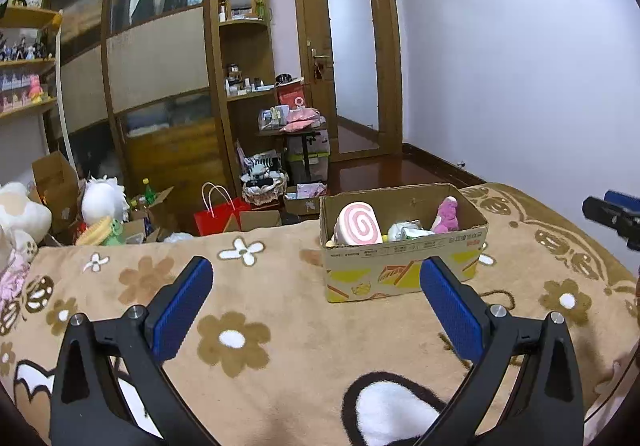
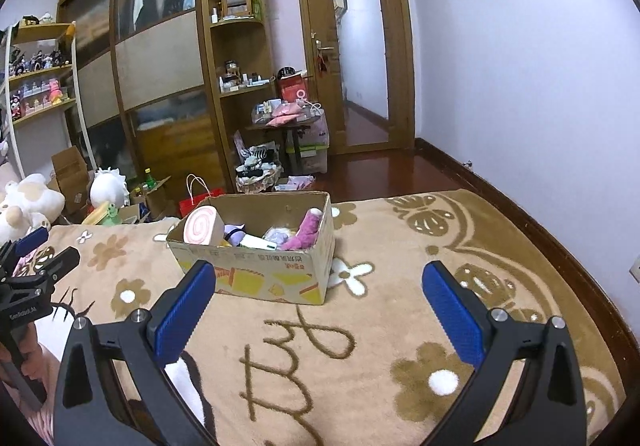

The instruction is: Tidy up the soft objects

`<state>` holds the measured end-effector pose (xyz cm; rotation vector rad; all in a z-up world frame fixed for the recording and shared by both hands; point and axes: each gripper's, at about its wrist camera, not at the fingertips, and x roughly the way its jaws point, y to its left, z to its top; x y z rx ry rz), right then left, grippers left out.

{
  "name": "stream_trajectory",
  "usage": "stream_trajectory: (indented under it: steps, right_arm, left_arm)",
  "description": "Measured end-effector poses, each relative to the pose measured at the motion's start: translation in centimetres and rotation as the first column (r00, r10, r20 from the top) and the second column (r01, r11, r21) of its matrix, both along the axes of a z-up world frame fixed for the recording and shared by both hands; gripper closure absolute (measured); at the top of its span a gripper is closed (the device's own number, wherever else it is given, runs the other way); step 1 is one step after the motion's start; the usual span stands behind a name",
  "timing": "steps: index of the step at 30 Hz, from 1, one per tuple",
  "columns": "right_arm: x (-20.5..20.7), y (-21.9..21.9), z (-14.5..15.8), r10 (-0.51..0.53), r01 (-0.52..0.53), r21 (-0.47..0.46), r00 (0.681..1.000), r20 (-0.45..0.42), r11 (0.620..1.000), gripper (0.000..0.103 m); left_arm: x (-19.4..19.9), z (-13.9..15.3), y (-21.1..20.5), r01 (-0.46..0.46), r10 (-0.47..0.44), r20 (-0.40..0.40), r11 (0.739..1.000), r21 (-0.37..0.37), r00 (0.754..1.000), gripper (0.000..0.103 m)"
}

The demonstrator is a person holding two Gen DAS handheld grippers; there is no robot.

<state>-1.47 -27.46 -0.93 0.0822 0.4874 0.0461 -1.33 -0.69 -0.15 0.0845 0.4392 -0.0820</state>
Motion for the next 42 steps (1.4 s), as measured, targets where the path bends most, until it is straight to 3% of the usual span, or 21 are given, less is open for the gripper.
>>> stream_trajectory:
  steps: [13, 42]
  right_arm:
    - [0.4, 0.8, -0.6, -0.018, 0.017, -0.031, 1.0, -0.02, 0.999, 0.0]
    - [0.3, 1.0, -0.4, -0.009, 0.009, -0.037, 1.0, -0.013, 0.999, 0.0]
  left_arm:
    - [0.7, -0.2, 1.1, -0.016, 0.016, -0.018, 0.999, -0.042, 1.0, 0.001]
    - [1.0, -0.9, 0.4, -0.002, 0.002, -0.038, 1.0, 0.002, 0.999, 0.001]
